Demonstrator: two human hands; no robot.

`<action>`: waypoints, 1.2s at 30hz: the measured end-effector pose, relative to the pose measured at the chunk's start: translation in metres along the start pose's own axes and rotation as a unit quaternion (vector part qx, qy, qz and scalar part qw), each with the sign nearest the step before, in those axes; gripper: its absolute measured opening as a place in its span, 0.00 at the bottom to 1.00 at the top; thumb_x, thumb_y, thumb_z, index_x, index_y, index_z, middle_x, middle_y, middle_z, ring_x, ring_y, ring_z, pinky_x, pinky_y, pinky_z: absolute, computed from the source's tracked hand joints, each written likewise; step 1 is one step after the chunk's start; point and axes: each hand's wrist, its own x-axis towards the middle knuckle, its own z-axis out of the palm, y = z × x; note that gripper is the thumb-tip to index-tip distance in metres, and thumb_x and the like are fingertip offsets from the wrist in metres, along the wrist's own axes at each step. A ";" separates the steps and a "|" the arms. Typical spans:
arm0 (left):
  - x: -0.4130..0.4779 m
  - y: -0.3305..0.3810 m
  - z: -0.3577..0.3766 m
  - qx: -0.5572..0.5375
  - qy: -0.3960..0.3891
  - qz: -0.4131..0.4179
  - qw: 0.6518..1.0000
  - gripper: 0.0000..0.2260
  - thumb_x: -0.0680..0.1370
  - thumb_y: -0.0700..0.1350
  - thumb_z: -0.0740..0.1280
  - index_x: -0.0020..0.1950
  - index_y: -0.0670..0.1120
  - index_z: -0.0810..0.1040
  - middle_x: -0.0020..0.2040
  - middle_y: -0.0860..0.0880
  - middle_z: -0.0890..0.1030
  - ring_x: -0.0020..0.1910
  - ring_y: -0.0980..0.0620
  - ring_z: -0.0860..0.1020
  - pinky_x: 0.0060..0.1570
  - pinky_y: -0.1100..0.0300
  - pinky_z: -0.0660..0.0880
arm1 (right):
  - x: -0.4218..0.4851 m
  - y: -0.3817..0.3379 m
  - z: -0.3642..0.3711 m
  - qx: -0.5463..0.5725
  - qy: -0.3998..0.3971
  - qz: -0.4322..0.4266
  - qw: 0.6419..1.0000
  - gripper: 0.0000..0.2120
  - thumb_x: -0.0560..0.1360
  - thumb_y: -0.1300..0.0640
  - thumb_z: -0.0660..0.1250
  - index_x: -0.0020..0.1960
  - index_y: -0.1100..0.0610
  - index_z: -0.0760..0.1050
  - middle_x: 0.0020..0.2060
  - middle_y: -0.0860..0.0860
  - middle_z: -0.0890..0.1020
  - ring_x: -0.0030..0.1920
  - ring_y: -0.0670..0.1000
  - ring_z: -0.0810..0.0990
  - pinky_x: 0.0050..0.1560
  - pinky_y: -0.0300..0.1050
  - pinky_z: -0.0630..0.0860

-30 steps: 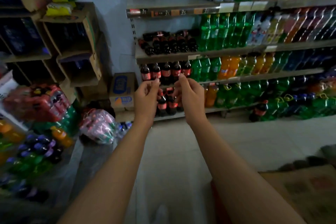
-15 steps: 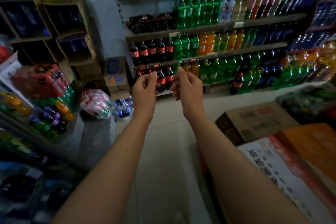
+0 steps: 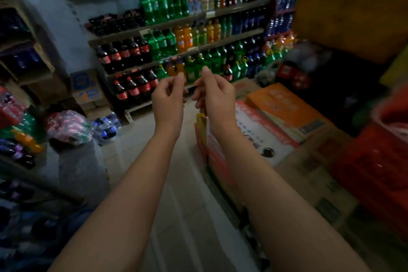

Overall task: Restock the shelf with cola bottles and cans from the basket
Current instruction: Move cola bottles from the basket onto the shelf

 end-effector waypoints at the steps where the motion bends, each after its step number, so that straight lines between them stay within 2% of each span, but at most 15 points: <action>1: -0.017 0.009 0.018 -0.004 -0.010 0.003 1.000 0.10 0.80 0.51 0.63 0.45 0.47 0.77 0.35 0.52 0.77 0.32 0.58 0.74 0.35 0.61 0.72 | -0.009 -0.013 -0.021 0.006 0.010 -0.006 1.000 0.18 0.82 0.51 0.60 0.42 0.64 0.75 0.27 0.56 0.75 0.24 0.49 0.72 0.25 0.41 0.69; 3: -0.043 0.024 0.045 -0.020 -0.018 0.000 1.000 0.10 0.80 0.52 0.63 0.43 0.48 0.77 0.36 0.52 0.77 0.35 0.56 0.75 0.37 0.58 0.73 | -0.026 -0.034 -0.054 0.021 0.031 -0.016 0.999 0.18 0.82 0.51 0.60 0.40 0.63 0.74 0.26 0.55 0.74 0.25 0.50 0.71 0.28 0.44 0.70; 6: -0.096 0.052 0.105 -0.043 -0.049 -0.012 0.998 0.11 0.79 0.54 0.63 0.44 0.48 0.78 0.37 0.51 0.78 0.37 0.55 0.76 0.39 0.57 0.75 | -0.056 -0.072 -0.123 0.020 0.086 -0.039 0.995 0.17 0.81 0.52 0.61 0.39 0.62 0.73 0.24 0.49 0.72 0.24 0.47 0.70 0.26 0.41 0.68; 8: -0.128 0.072 0.145 -0.073 -0.074 -0.014 0.994 0.11 0.79 0.55 0.64 0.44 0.49 0.78 0.37 0.51 0.77 0.38 0.54 0.77 0.41 0.53 0.76 | -0.073 -0.101 -0.169 0.009 0.120 -0.051 0.991 0.17 0.81 0.51 0.61 0.40 0.62 0.74 0.26 0.51 0.73 0.26 0.48 0.72 0.27 0.42 0.70; 12: -0.193 0.122 0.240 -0.079 -0.163 0.023 0.983 0.12 0.79 0.55 0.63 0.43 0.49 0.77 0.36 0.50 0.77 0.35 0.53 0.76 0.40 0.53 0.75 | -0.105 -0.167 -0.282 -0.030 0.211 -0.106 0.971 0.20 0.81 0.49 0.61 0.44 0.66 0.76 0.29 0.56 0.76 0.27 0.50 0.73 0.27 0.40 0.69; 14: -0.213 0.140 0.277 -0.064 -0.215 0.045 0.973 0.14 0.79 0.57 0.63 0.45 0.48 0.78 0.39 0.46 0.80 0.38 0.51 0.78 0.42 0.52 0.75 | -0.111 -0.187 -0.327 -0.057 0.257 -0.113 0.958 0.21 0.81 0.48 0.60 0.43 0.66 0.76 0.29 0.56 0.76 0.27 0.51 0.74 0.29 0.43 0.70; 16: -0.231 0.147 0.314 -0.045 -0.281 0.049 0.957 0.15 0.78 0.58 0.63 0.44 0.47 0.79 0.38 0.46 0.79 0.37 0.52 0.77 0.41 0.53 0.73 | -0.117 -0.198 -0.372 -0.089 0.305 -0.089 0.944 0.23 0.80 0.44 0.60 0.42 0.64 0.77 0.29 0.55 0.77 0.28 0.52 0.75 0.32 0.47 0.71; 20: -0.272 0.144 0.388 -0.003 -0.422 0.019 0.906 0.18 0.76 0.58 0.66 0.45 0.42 0.80 0.39 0.48 0.81 0.39 0.52 0.78 0.45 0.54 0.74 | -0.131 -0.203 -0.455 -0.136 0.398 -0.032 0.907 0.21 0.78 0.42 0.62 0.38 0.57 0.78 0.28 0.51 0.79 0.30 0.51 0.77 0.35 0.50 0.73; 23: -0.309 0.140 0.436 0.043 -0.518 -0.012 0.854 0.15 0.77 0.56 0.66 0.42 0.44 0.80 0.37 0.47 0.81 0.36 0.51 0.78 0.42 0.57 0.75 | -0.145 -0.200 -0.513 -0.161 0.462 -0.002 0.872 0.21 0.78 0.41 0.62 0.37 0.57 0.77 0.27 0.51 0.79 0.29 0.52 0.77 0.34 0.49 0.74; 26: -0.341 0.127 0.473 0.091 -0.596 -0.046 0.796 0.18 0.77 0.58 0.66 0.41 0.43 0.78 0.37 0.44 0.79 0.36 0.47 0.76 0.38 0.57 0.73 | -0.158 -0.199 -0.560 -0.174 0.514 0.022 0.840 0.21 0.77 0.41 0.63 0.34 0.56 0.75 0.26 0.52 0.79 0.26 0.54 0.77 0.34 0.48 0.74; 28: -0.356 0.112 0.494 0.166 -0.634 -0.072 0.752 0.24 0.75 0.61 0.66 0.49 0.38 0.79 0.42 0.42 0.78 0.39 0.46 0.76 0.38 0.57 0.73 | -0.168 -0.199 -0.581 -0.167 0.539 0.029 0.825 0.20 0.78 0.43 0.62 0.34 0.56 0.74 0.26 0.54 0.78 0.24 0.53 0.75 0.29 0.44 0.72; 30: -0.369 0.101 0.501 0.223 -0.659 -0.098 0.711 0.33 0.74 0.63 0.66 0.63 0.35 0.74 0.50 0.41 0.78 0.44 0.45 0.77 0.38 0.58 0.75 | -0.178 -0.196 -0.592 -0.148 0.549 0.040 0.822 0.18 0.79 0.44 0.62 0.36 0.55 0.74 0.26 0.54 0.77 0.24 0.52 0.73 0.26 0.40 0.69; 32: -0.379 0.094 0.506 0.242 -0.683 -0.099 0.682 0.40 0.74 0.63 0.66 0.72 0.34 0.63 0.64 0.37 0.74 0.59 0.40 0.76 0.51 0.53 0.77 | -0.187 -0.194 -0.600 -0.131 0.564 0.046 0.814 0.17 0.78 0.43 0.63 0.38 0.55 0.75 0.27 0.53 0.76 0.24 0.51 0.73 0.25 0.39 0.68; 34: -0.385 0.092 0.509 0.239 -0.696 -0.103 0.669 0.41 0.75 0.60 0.67 0.74 0.32 0.57 0.72 0.36 0.67 0.69 0.38 0.69 0.60 0.52 0.70 | -0.193 -0.192 -0.607 -0.122 0.581 0.054 0.803 0.18 0.78 0.44 0.63 0.40 0.58 0.75 0.27 0.53 0.76 0.26 0.50 0.74 0.26 0.39 0.70; 36: -0.386 0.090 0.510 0.243 -0.701 -0.106 0.662 0.37 0.74 0.58 0.70 0.71 0.33 0.65 0.68 0.36 0.73 0.65 0.39 0.73 0.52 0.55 0.72 | -0.198 -0.190 -0.609 -0.120 0.590 0.065 0.796 0.18 0.78 0.44 0.63 0.40 0.59 0.75 0.28 0.53 0.76 0.27 0.49 0.74 0.28 0.39 0.71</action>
